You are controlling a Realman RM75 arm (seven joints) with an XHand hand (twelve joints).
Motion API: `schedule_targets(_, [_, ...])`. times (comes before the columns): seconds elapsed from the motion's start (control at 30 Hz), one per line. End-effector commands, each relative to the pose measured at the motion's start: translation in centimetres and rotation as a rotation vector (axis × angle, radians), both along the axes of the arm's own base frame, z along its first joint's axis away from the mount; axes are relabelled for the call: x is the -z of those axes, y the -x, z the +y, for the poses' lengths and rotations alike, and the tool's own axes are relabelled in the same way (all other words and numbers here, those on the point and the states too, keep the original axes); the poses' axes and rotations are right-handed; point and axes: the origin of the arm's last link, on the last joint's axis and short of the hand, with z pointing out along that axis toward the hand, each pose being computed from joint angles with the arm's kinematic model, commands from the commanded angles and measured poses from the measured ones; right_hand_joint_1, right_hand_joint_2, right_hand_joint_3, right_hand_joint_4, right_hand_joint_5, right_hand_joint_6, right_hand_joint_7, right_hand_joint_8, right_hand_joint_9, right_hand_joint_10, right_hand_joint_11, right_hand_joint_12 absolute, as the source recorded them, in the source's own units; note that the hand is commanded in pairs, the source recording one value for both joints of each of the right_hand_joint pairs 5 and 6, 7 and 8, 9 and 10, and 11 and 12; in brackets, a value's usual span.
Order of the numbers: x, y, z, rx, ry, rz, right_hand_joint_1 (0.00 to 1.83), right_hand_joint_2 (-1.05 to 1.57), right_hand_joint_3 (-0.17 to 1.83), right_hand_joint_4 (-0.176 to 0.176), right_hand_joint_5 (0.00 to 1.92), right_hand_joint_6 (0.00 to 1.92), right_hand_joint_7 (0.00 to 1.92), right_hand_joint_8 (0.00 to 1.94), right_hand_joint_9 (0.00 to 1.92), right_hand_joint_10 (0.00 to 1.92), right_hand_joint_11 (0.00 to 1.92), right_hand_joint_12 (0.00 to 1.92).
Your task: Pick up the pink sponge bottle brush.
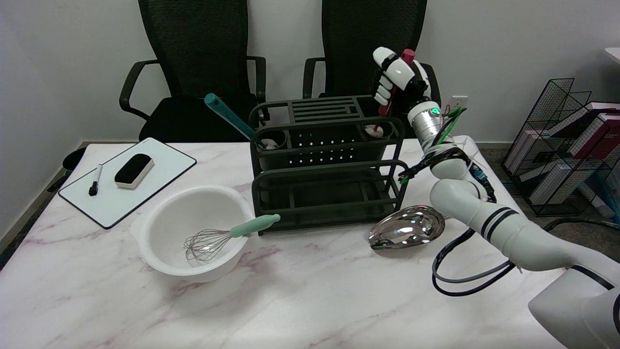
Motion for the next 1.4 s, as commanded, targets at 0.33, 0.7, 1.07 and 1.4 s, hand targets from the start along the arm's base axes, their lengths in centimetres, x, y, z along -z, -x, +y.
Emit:
schedule_targets(0.33, [-0.7, -1.9, 0.7, -0.042, -0.002, 0.002, 0.88, 1.57, 0.84, 0.0, 1.92, 1.92, 1.92, 1.92, 1.92, 1.92, 1.92, 1.92])
schedule_targets(0.7, [-0.4, -3.5, 0.9, -0.083, -0.019, 0.006, 0.89, 1.57, 0.85, 0.0, 1.92, 1.92, 1.92, 1.92, 1.92, 1.92, 1.92, 1.92])
schedule_targets(1.07, [-0.6, -3.7, 1.8, -0.1, -0.019, 0.0, 0.89, 1.57, 0.86, 0.0, 1.92, 1.92, 1.92, 1.92, 1.92, 1.92, 1.92, 1.92])
schedule_targets(1.4, [-1.4, -3.2, 2.5, -0.096, 0.001, -0.006, 0.9, 1.57, 0.86, 0.0, 1.92, 1.92, 1.92, 1.92, 1.92, 1.92, 1.92, 1.92])
